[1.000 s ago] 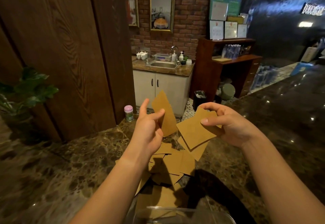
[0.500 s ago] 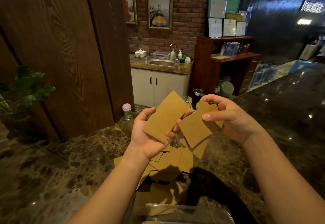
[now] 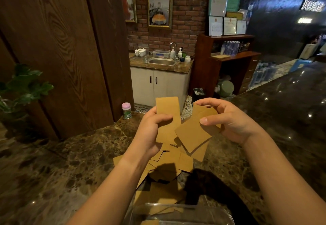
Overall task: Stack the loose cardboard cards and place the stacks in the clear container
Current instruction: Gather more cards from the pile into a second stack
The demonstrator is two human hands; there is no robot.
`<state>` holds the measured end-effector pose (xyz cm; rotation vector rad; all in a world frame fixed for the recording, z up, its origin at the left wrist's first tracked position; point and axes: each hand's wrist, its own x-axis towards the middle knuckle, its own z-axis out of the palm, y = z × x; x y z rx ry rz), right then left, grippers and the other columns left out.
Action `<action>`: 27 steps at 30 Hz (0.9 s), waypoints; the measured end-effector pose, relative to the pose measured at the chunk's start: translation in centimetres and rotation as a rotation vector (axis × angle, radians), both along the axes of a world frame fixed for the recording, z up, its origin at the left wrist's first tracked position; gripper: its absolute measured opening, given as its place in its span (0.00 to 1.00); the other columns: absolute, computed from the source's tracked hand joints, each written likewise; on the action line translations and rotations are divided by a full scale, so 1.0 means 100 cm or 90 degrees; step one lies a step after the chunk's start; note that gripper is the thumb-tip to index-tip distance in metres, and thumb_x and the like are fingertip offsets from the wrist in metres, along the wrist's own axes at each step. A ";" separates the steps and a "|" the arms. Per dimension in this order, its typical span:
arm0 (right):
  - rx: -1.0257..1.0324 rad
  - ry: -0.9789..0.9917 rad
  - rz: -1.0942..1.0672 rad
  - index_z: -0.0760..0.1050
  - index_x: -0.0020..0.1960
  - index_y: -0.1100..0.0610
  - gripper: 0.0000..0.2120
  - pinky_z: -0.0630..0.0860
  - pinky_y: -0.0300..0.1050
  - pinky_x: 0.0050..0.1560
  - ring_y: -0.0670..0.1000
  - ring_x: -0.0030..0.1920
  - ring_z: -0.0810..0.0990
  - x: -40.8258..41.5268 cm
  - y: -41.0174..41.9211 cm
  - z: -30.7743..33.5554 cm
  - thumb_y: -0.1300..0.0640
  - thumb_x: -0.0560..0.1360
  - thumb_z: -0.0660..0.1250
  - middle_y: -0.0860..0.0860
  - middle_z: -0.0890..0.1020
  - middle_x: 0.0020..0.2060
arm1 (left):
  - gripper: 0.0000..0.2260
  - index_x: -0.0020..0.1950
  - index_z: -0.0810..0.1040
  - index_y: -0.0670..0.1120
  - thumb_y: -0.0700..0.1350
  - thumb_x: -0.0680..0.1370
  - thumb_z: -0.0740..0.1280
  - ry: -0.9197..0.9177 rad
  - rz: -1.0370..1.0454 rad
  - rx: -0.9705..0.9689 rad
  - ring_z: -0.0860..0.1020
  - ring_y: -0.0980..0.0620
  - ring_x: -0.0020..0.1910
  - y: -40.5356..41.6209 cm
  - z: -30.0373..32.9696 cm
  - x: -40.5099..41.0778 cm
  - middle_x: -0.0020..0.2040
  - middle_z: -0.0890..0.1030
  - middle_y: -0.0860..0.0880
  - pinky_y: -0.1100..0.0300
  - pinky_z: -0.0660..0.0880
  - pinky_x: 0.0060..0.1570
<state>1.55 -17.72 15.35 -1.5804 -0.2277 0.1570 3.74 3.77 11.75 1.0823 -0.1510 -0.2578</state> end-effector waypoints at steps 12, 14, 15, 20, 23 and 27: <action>0.002 -0.024 -0.074 0.80 0.59 0.48 0.27 0.82 0.43 0.36 0.51 0.39 0.84 -0.006 -0.002 0.009 0.74 0.69 0.71 0.52 0.84 0.38 | 0.14 0.52 0.80 0.40 0.49 0.81 0.63 0.067 0.057 -0.072 0.84 0.43 0.39 -0.002 -0.007 0.002 0.41 0.85 0.39 0.48 0.83 0.41; -0.004 -0.021 -0.073 0.80 0.59 0.48 0.26 0.82 0.43 0.36 0.51 0.39 0.84 -0.007 -0.003 0.008 0.73 0.68 0.73 0.52 0.84 0.38 | 0.11 0.51 0.80 0.41 0.48 0.79 0.66 0.055 0.087 -0.060 0.84 0.44 0.39 -0.001 -0.008 0.004 0.42 0.85 0.40 0.48 0.82 0.41; -0.008 -0.015 -0.067 0.81 0.58 0.49 0.27 0.82 0.45 0.38 0.52 0.41 0.84 -0.006 -0.003 0.007 0.72 0.66 0.75 0.55 0.84 0.41 | 0.10 0.50 0.81 0.41 0.48 0.78 0.67 0.050 0.099 -0.058 0.84 0.44 0.40 -0.001 -0.009 0.004 0.43 0.85 0.41 0.48 0.82 0.42; 0.007 0.037 -0.038 0.82 0.54 0.55 0.23 0.82 0.51 0.43 0.56 0.46 0.84 -0.002 0.006 0.001 0.69 0.61 0.75 0.56 0.83 0.48 | 0.09 0.58 0.77 0.42 0.38 0.78 0.68 -0.013 0.147 -0.009 0.84 0.44 0.45 -0.008 -0.011 0.005 0.48 0.84 0.41 0.47 0.81 0.46; -0.080 0.046 -0.035 0.81 0.54 0.55 0.19 0.79 0.51 0.44 0.55 0.47 0.83 0.000 0.016 -0.004 0.71 0.67 0.75 0.55 0.83 0.47 | 0.15 0.59 0.75 0.43 0.33 0.75 0.70 -0.052 0.150 0.007 0.83 0.46 0.45 -0.012 -0.009 0.004 0.49 0.83 0.42 0.51 0.80 0.43; -0.176 -0.027 -0.019 0.81 0.51 0.53 0.14 0.80 0.54 0.49 0.55 0.46 0.83 -0.001 0.026 -0.007 0.68 0.70 0.75 0.55 0.84 0.45 | 0.14 0.55 0.77 0.42 0.51 0.76 0.69 -0.049 0.192 -0.033 0.83 0.46 0.45 -0.016 -0.004 -0.007 0.43 0.85 0.47 0.47 0.81 0.47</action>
